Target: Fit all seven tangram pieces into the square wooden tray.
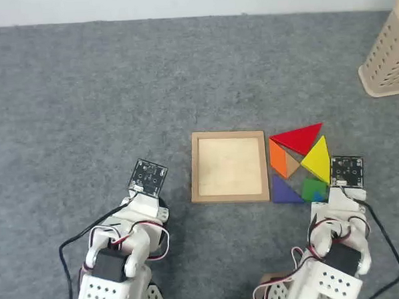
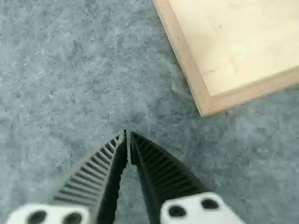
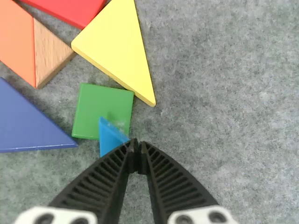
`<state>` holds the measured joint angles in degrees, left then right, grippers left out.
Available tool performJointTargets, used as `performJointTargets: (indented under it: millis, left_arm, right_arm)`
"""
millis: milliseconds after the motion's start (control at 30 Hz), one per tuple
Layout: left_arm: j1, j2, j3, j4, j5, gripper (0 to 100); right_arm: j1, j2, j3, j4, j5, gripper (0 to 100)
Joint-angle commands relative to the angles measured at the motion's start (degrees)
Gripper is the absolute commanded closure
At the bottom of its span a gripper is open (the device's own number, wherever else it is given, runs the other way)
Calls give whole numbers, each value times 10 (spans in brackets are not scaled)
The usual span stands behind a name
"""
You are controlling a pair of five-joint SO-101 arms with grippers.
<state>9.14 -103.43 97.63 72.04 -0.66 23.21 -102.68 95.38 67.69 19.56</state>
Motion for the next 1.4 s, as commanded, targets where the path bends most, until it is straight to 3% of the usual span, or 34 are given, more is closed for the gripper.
performJointTargets:
  millis: [0, 533, 733, 833, 1200, 1367]
  left_arm:
    - [0, -11, -11, 4, 4, 988]
    - [0, -11, -11, 4, 4, 988]
    - [0, -11, -11, 4, 4, 988]
    - [0, -11, -11, 4, 4, 988]
    - [0, -11, -11, 4, 4, 988]
    - [0, -11, -11, 4, 4, 988]
  right_arm:
    - [2, -4, 11, 5, 8, 991]
    - [2, -7, 11, 5, 22, 990]
    - [2, -7, 8, -6, 197, 989]
    - [5, -7, 7, -24, 246, 991]
    - [2, 22, -164, -34, 140, 991]
    - [-22, 218, -309, -44, 88, 990]
